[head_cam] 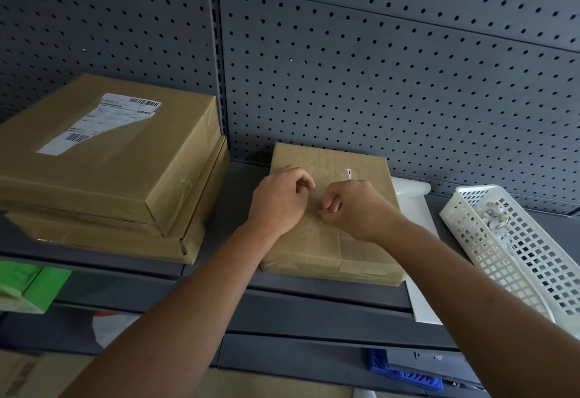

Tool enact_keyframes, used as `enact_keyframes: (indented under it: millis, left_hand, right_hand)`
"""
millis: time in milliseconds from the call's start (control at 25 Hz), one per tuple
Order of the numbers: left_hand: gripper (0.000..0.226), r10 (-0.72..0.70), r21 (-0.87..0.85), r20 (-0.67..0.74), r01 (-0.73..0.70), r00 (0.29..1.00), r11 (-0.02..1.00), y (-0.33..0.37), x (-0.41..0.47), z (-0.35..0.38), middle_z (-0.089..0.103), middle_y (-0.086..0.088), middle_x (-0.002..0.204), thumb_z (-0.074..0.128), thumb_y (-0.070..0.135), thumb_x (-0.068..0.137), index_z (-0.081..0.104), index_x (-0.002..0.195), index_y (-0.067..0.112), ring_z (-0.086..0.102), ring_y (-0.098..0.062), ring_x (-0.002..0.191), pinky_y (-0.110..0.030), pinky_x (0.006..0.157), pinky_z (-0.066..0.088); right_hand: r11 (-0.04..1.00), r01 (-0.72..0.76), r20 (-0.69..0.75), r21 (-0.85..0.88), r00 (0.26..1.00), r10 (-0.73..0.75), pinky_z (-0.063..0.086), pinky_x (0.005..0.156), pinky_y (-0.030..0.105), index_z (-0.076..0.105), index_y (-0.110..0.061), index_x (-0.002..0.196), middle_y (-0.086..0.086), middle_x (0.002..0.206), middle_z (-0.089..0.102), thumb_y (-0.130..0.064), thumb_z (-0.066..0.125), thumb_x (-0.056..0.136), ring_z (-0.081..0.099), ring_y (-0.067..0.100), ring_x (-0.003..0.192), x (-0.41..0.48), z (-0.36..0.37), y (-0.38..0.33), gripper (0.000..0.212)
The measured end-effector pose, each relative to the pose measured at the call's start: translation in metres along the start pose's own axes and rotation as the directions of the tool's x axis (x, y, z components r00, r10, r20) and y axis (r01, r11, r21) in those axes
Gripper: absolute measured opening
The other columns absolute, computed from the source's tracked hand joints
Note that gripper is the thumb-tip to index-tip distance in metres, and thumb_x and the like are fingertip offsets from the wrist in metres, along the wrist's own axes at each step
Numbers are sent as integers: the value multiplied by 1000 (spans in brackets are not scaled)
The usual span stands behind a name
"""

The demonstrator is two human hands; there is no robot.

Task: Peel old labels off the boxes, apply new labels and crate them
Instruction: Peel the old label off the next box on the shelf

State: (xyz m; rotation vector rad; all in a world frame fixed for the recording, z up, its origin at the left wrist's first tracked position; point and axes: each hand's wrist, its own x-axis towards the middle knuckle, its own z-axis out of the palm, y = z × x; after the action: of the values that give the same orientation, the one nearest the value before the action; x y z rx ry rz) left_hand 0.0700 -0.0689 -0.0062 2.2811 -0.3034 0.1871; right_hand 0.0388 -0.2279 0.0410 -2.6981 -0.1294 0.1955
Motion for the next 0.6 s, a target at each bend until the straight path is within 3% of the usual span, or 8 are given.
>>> enact_keyframes:
  millis: [120, 320, 480, 600]
  left_hand:
    - [28, -9, -3, 3, 9, 1000, 1000, 2, 0, 0, 67, 18, 105, 50, 9, 93, 69, 91, 30, 60, -1, 95, -26, 81, 50]
    - [28, -15, -6, 9, 15, 1000, 1000, 1, 0, 0, 67, 18, 104, 50, 9, 92, 69, 91, 29, 59, -2, 93, -24, 79, 46]
    - [28, -12, -7, 5, 12, 1000, 1000, 1, 0, 0, 67, 18, 105, 50, 9, 92, 69, 90, 29, 60, -3, 94, -27, 81, 49]
    - [28, 1, -12, 6, -1, 1000, 1000, 1, 0, 0, 67, 18, 105, 50, 9, 92, 70, 92, 28, 61, -3, 92, -29, 81, 51]
  right_hand:
    - [952, 78, -5, -296, 997, -83, 54, 81, 34, 66, -20, 94, 0, 93, 66, -22, 57, 90, 64, 19, 86, 1, 3, -12, 10]
    - [817, 144, 8, -558, 986, -169, 52, 68, 32, 59, -11, 106, 5, 87, 56, -20, 56, 96, 63, 26, 84, -1, 10, -31, 14]
    - [874, 92, 53, -477, 996, -75, 45, 64, 30, 49, -13, 86, 0, 75, 47, -26, 55, 94, 56, 23, 74, 4, 4, -27, 16]
    - [983, -39, 39, -180, 998, 47, 46, 60, 24, 60, -12, 88, 0, 81, 60, -28, 66, 87, 59, 17, 74, 7, -9, -9, 17]
